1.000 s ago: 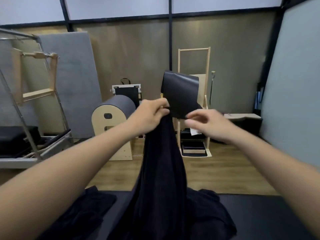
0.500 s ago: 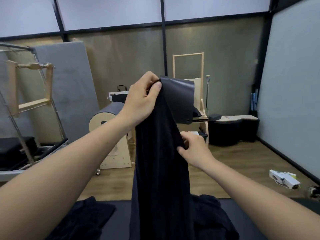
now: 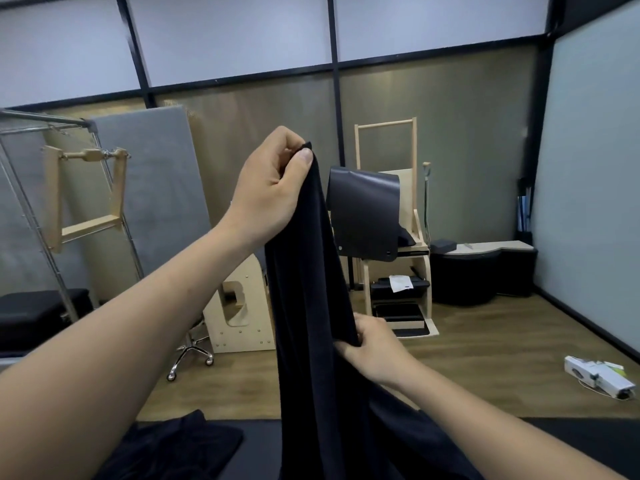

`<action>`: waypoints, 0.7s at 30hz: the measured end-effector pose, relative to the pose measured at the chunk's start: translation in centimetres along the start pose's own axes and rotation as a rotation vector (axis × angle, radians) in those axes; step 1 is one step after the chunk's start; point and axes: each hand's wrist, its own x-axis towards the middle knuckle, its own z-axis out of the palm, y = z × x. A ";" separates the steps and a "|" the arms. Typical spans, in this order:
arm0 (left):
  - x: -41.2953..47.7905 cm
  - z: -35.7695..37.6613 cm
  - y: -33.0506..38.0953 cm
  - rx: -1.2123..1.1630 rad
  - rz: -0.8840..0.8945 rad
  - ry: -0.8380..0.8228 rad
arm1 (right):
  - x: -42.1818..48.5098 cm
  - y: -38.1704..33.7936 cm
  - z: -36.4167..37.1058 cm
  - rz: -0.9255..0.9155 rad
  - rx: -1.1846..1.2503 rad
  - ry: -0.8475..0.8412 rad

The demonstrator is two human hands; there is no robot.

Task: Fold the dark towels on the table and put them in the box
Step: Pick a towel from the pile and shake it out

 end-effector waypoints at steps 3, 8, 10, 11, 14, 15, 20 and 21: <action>0.2 -1.0 -0.4 0.037 0.020 0.003 | -0.7 -0.1 0.5 -0.091 -0.084 0.002; 0.0 -2.0 -1.5 0.050 -0.005 0.070 | -0.1 0.3 -1.4 0.155 -0.035 0.449; -0.1 -2.0 -1.6 0.050 -0.012 0.067 | 0.0 0.2 -1.8 0.077 -0.039 0.472; -0.1 -2.0 -1.6 0.047 -0.010 0.058 | -0.2 -0.3 -1.3 -0.025 -0.021 0.434; -0.2 -1.4 -1.4 0.046 -0.009 0.004 | -0.9 -2.9 0.9 -0.236 -0.035 0.348; -0.3 -1.2 -1.3 0.057 -0.016 -0.022 | -0.8 -3.7 1.2 -0.256 -0.021 0.378; -0.9 -0.5 -1.1 0.057 -0.035 -0.114 | 0.6 -5.2 0.6 -0.178 0.060 0.472; -1.0 -0.6 -1.0 0.041 -0.034 -0.116 | 0.8 -4.8 0.5 -0.134 0.036 0.474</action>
